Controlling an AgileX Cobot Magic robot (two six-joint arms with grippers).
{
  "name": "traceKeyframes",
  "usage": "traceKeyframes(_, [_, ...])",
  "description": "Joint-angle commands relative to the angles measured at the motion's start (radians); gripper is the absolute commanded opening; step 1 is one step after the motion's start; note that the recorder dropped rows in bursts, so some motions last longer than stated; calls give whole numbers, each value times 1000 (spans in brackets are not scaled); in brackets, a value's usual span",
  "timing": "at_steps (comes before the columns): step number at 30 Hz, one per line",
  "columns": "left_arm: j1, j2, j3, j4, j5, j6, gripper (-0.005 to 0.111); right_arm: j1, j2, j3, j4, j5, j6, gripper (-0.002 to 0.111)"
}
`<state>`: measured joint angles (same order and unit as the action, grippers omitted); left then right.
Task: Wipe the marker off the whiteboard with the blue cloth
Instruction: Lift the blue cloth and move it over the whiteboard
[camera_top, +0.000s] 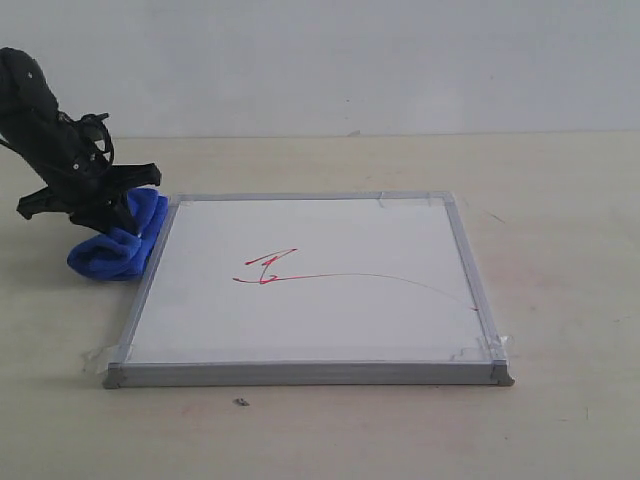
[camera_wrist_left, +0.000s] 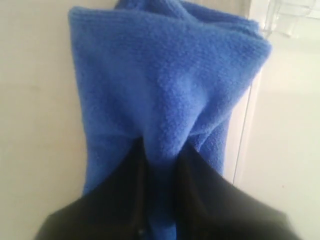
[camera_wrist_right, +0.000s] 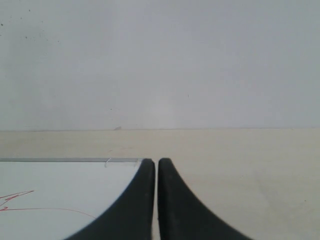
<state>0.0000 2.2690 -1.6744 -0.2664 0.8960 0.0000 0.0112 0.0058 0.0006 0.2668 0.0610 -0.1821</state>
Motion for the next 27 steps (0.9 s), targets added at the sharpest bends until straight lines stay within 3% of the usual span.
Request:
traceKeyframes(1, [-5,8,-7,-7,-4,-8,4,-2,-6,-1,-4,-4,-7,0])
traceKeyframes(9, [-5,-116,-7,-130,69,176,4,-2,-6,-1,-4,-4,-9,0])
traceKeyframes(15, [-56,-203,-7,-195,75,154,4,-2,-6,-1,-4,-4,-7,0])
traceKeyframes(21, [-140,-171,-7,-195,15,121,4,-2,-6,-1,-4,-4,-9,0])
traceKeyframes(27, [-180,-91,-7,-196,-45,119,4,-2,-6,-1,-4,-4,-9,0])
